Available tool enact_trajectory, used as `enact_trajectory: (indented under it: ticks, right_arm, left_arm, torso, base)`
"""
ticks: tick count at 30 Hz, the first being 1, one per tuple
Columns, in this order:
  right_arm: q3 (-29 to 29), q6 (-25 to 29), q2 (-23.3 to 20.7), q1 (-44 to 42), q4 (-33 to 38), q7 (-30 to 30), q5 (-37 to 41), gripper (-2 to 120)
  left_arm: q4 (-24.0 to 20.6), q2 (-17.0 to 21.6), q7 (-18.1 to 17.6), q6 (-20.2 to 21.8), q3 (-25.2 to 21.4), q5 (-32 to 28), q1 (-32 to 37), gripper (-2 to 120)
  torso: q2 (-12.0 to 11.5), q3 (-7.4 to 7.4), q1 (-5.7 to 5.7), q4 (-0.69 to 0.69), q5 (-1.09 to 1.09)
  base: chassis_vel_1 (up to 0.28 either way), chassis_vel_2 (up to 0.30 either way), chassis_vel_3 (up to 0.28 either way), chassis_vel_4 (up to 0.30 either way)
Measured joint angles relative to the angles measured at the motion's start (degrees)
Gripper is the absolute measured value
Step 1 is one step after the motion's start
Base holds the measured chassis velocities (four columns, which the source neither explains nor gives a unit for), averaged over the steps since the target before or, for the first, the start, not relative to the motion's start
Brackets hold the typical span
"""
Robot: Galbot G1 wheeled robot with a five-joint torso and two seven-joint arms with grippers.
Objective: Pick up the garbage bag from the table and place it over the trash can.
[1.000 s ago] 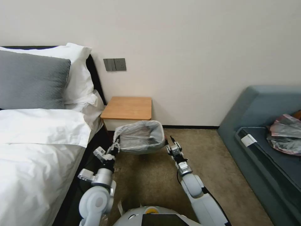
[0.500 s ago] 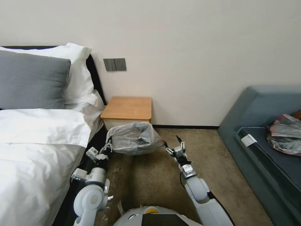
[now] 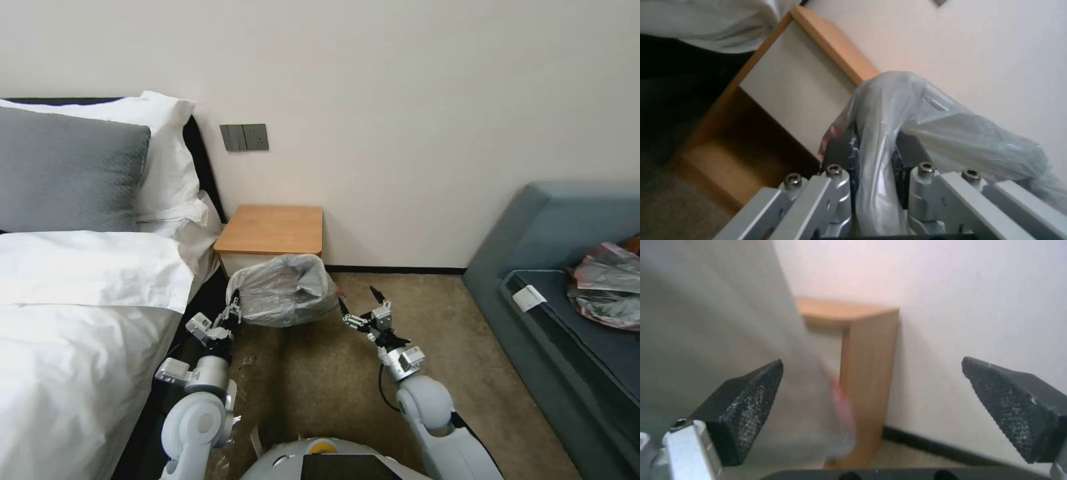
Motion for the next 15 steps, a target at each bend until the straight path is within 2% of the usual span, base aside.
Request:
enact_trajectory:
  ticks: [7,9,10,13,14,15]
  right_arm:
    - [1.6,2.0,-0.7,-1.0,8.8,0.6,-3.6,100]
    - [1.3,1.7,-3.0,-0.1,13.1,1.2,-3.3,100]
    - [1.3,1.7,-3.0,-0.1,13.1,1.2,-3.3,100]
    - [-0.6,0.1,-9.0,1.7,17.7,0.6,-2.9,87]
    - [-1.2,-0.6,-10.8,2.1,18.4,0.1,-2.7,84]
    - [-1.2,-0.6,-10.8,2.1,18.4,0.1,-2.7,84]
  left_arm:
    - [1.9,2.1,-0.7,0.2,2.8,5.2,-0.1,11]
    - [2.5,3.0,-0.7,0.4,4.5,9.8,0.2,11]
    - [2.5,3.0,-0.7,0.4,4.5,9.8,0.2,11]
    - [3.4,3.7,-0.4,0.4,6.8,18.8,0.2,11]
    - [3.6,3.9,-0.3,0.4,7.4,21.0,0.3,11]
    - [3.6,3.9,-0.3,0.4,7.4,21.0,0.3,11]
  torso:
    - [0.0,0.00,0.00,-0.01,0.00]
    - [0.0,0.00,0.00,-0.01,0.01]
    - [0.0,0.00,0.00,-0.01,0.01]
    - [0.0,0.00,0.00,0.00,0.01]
    - [0.0,0.00,0.00,0.00,0.00]
    - [0.0,0.00,0.00,0.00,0.00]
  base:
    - [0.000,0.000,0.000,0.000]
    - [0.000,0.000,0.000,0.000]
    - [0.000,0.000,0.000,0.000]
    - [0.000,0.000,0.000,0.000]
    - [0.000,0.000,0.000,0.000]
    - [0.000,0.000,0.000,0.000]
